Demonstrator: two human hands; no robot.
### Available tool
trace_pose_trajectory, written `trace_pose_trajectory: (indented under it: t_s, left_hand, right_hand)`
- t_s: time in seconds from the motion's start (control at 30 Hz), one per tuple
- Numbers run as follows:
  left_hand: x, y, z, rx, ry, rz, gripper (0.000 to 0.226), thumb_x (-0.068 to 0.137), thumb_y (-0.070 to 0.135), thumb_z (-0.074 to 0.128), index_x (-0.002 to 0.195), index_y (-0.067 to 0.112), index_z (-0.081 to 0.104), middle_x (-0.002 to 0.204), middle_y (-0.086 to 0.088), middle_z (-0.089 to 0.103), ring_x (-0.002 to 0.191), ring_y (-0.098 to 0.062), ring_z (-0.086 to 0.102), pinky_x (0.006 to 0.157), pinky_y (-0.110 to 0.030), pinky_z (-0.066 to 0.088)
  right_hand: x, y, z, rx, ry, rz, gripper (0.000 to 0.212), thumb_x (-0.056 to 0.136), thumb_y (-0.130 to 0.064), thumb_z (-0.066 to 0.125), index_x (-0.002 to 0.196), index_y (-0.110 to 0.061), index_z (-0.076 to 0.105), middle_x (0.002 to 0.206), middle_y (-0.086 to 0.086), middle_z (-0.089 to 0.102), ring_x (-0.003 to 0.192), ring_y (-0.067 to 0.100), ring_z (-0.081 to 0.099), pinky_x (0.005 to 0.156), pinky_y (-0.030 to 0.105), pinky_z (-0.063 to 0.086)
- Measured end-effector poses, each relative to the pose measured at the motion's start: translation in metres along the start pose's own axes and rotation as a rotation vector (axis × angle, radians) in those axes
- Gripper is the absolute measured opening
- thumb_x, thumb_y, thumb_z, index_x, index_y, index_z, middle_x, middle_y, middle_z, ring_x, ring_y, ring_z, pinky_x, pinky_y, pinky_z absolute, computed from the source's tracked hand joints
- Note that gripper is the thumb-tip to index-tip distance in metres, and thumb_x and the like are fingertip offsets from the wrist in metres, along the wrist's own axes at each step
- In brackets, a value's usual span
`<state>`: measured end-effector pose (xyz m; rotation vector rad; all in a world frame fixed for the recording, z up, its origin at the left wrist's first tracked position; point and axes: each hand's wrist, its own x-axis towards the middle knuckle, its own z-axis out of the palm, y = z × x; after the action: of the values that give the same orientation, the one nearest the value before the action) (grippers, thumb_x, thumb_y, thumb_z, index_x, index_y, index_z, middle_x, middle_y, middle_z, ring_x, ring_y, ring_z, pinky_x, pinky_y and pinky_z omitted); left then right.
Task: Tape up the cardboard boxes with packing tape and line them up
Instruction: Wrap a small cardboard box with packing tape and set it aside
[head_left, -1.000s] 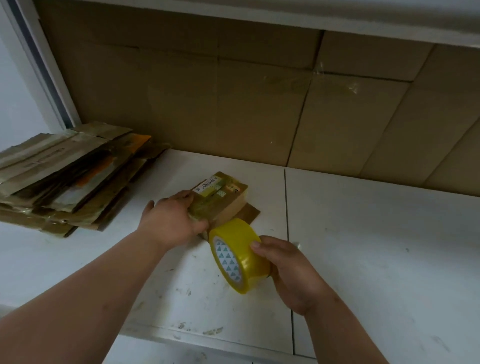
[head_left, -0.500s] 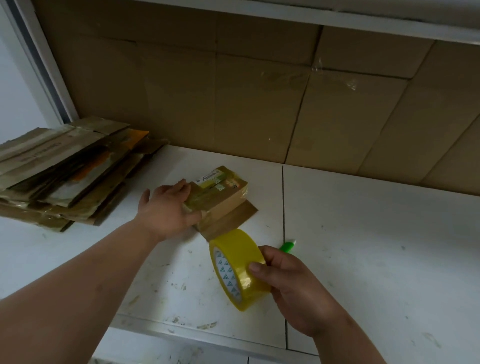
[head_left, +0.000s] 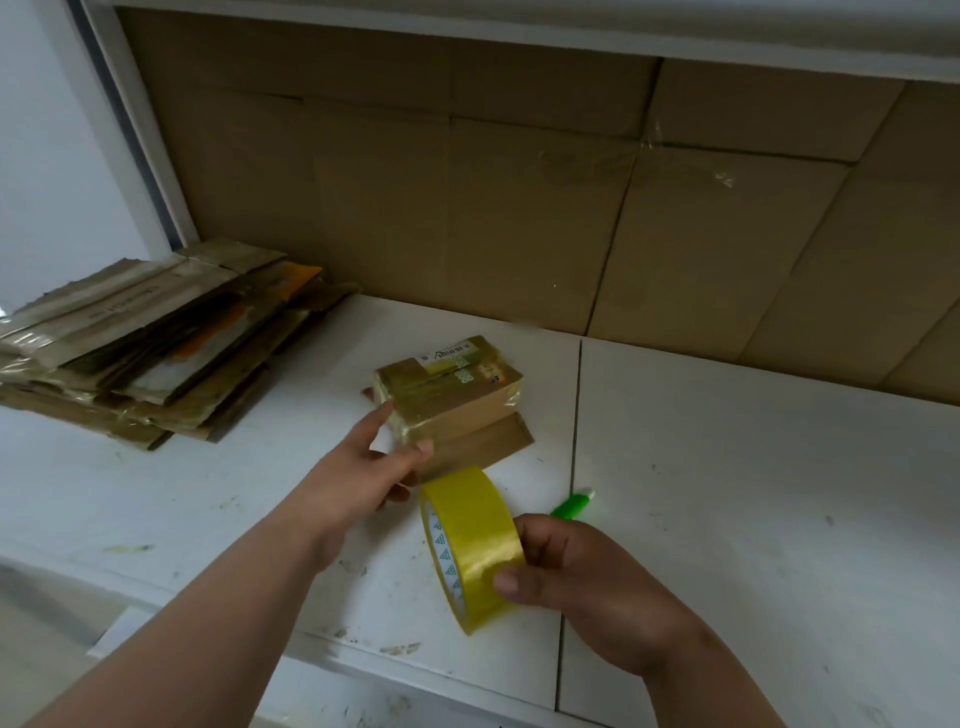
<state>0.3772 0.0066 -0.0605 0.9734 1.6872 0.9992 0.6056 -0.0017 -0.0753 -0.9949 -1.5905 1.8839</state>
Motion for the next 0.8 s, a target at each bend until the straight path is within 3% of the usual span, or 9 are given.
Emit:
trace_pose_trajectory:
  t_s: [0.1, 0.2, 0.27, 0.33, 0.37, 0.43, 0.6, 0.7, 0.8]
  left_hand:
    - [-0.007, 0.0, 0.006, -0.048, -0.035, -0.017, 0.079, 0.085, 0.032, 0.074, 0.149, 0.047, 0.029, 0.099, -0.005, 0.075, 0.089, -0.021, 0.068, 0.092, -0.04, 0.052]
    - [-0.009, -0.001, 0.011, -0.158, -0.009, -0.025, 0.076, 0.086, 0.016, 0.073, 0.146, 0.045, 0.036, 0.089, -0.007, 0.075, 0.086, -0.024, 0.065, 0.099, -0.048, 0.049]
    - [-0.009, -0.002, 0.014, -0.193, 0.002, -0.028, 0.074, 0.086, 0.01, 0.072, 0.143, 0.045, 0.039, 0.089, -0.008, 0.076, 0.092, -0.031, 0.068, 0.102, -0.05, 0.048]
    - [-0.008, -0.003, 0.016, -0.215, 0.006, -0.045, 0.072, 0.087, 0.006, 0.069, 0.139, 0.047, 0.042, 0.097, -0.01, 0.076, 0.108, -0.036, 0.066, 0.103, -0.051, 0.048]
    - [-0.008, -0.004, 0.017, -0.23, 0.009, -0.055, 0.069, 0.088, 0.005, 0.068, 0.134, 0.05, 0.045, 0.099, -0.011, 0.076, 0.111, -0.036, 0.065, 0.103, -0.051, 0.048]
    - [-0.008, -0.005, 0.019, -0.252, 0.015, -0.068, 0.063, 0.087, 0.004, 0.067, 0.125, 0.052, 0.052, 0.101, -0.012, 0.075, 0.107, -0.034, 0.067, 0.102, -0.049, 0.05]
    - [-0.009, -0.005, 0.021, -0.297, 0.046, -0.095, 0.065, 0.089, 0.002, 0.065, 0.128, 0.052, 0.052, 0.101, -0.006, 0.077, 0.112, -0.036, 0.065, 0.097, -0.044, 0.054]
    - [-0.009, -0.003, 0.021, -0.327, 0.055, -0.104, 0.066, 0.09, 0.0, 0.063, 0.135, 0.047, 0.052, 0.099, -0.004, 0.077, 0.108, -0.033, 0.067, 0.091, -0.039, 0.057]
    - [-0.009, -0.002, 0.022, -0.354, 0.063, -0.121, 0.066, 0.09, -0.001, 0.062, 0.135, 0.046, 0.053, 0.096, -0.004, 0.077, 0.104, -0.031, 0.069, 0.086, -0.036, 0.057]
  right_hand:
    - [-0.004, -0.007, -0.012, -0.016, -0.028, 0.01, 0.027, 0.077, -0.013, 0.072, 0.104, -0.007, 0.071, 0.099, 0.004, 0.076, 0.093, 0.016, 0.07, 0.081, 0.024, 0.053]
    - [0.001, -0.008, -0.028, -0.176, 0.221, -0.015, 0.015, 0.088, -0.012, 0.07, 0.098, -0.022, 0.075, 0.1, -0.001, 0.075, 0.097, 0.011, 0.069, 0.084, 0.018, 0.049]
    - [0.009, -0.004, -0.04, -0.666, 0.446, -0.019, 0.028, 0.092, -0.012, 0.063, 0.106, -0.036, 0.069, 0.114, -0.014, 0.063, 0.107, 0.002, 0.059, 0.086, 0.01, 0.041]
    - [0.016, 0.006, -0.048, -1.191, 0.435, 0.016, 0.044, 0.094, -0.02, 0.057, 0.13, -0.044, 0.055, 0.133, -0.019, 0.043, 0.125, 0.008, 0.042, 0.101, 0.024, 0.033]
    - [0.018, 0.011, -0.052, -1.316, 0.4, 0.048, 0.046, 0.095, -0.025, 0.055, 0.134, -0.048, 0.05, 0.138, -0.02, 0.038, 0.128, 0.011, 0.036, 0.104, 0.03, 0.029]
    - [0.019, 0.017, -0.055, -1.354, 0.374, 0.061, 0.037, 0.097, -0.031, 0.051, 0.13, -0.049, 0.054, 0.136, -0.022, 0.04, 0.127, 0.011, 0.035, 0.101, 0.033, 0.024]
    - [0.022, 0.01, -0.062, -1.47, 0.446, 0.047, 0.025, 0.103, -0.038, 0.036, 0.119, -0.035, 0.056, 0.109, -0.015, 0.053, 0.111, 0.01, 0.05, 0.098, 0.034, 0.027]
    - [0.025, -0.006, -0.068, -1.218, 0.486, -0.053, 0.022, 0.104, -0.032, 0.039, 0.116, -0.027, 0.056, 0.09, -0.011, 0.056, 0.084, 0.009, 0.059, 0.076, 0.022, 0.04]
    - [0.032, -0.027, -0.061, -0.997, 0.43, -0.147, 0.026, 0.103, -0.025, 0.044, 0.124, -0.032, 0.058, 0.092, -0.014, 0.058, 0.077, 0.001, 0.055, 0.061, 0.012, 0.036]
